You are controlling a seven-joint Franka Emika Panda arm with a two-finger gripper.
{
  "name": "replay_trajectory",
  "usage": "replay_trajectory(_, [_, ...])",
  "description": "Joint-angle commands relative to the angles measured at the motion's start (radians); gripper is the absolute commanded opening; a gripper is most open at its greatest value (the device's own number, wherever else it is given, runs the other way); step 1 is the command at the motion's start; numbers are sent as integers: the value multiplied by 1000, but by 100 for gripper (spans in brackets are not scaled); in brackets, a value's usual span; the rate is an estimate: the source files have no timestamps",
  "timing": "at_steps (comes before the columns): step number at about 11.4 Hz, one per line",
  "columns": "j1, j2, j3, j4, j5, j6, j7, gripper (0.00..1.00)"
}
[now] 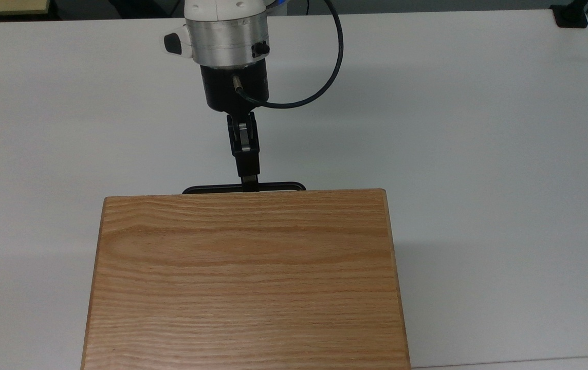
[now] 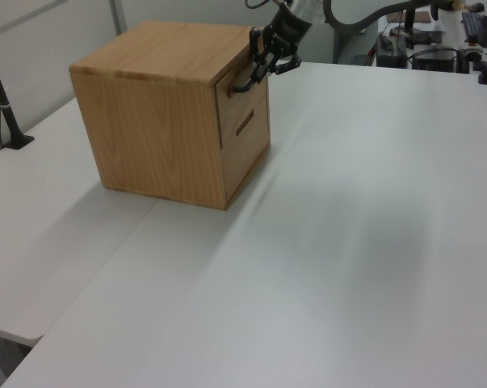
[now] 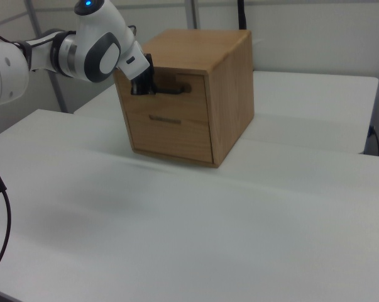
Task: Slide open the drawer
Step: 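Pull the handle outward, sliding the drawer out of the cabinet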
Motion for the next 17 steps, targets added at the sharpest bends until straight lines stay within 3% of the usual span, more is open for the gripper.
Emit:
replay_trajectory(1, [-4,-118,-15,-142,10,0,-134,0])
replay_trajectory(6, [-6,-347,-13,-360,62,-103,-254,0])
replay_trajectory(9, [-7,-464,-12,-437,65,-228,-301,0])
replay_trajectory(14, [-12,-567,-7,-549,67,-273,-360,0])
replay_trajectory(17, [-14,-590,-7,-557,67,-340,-380,0])
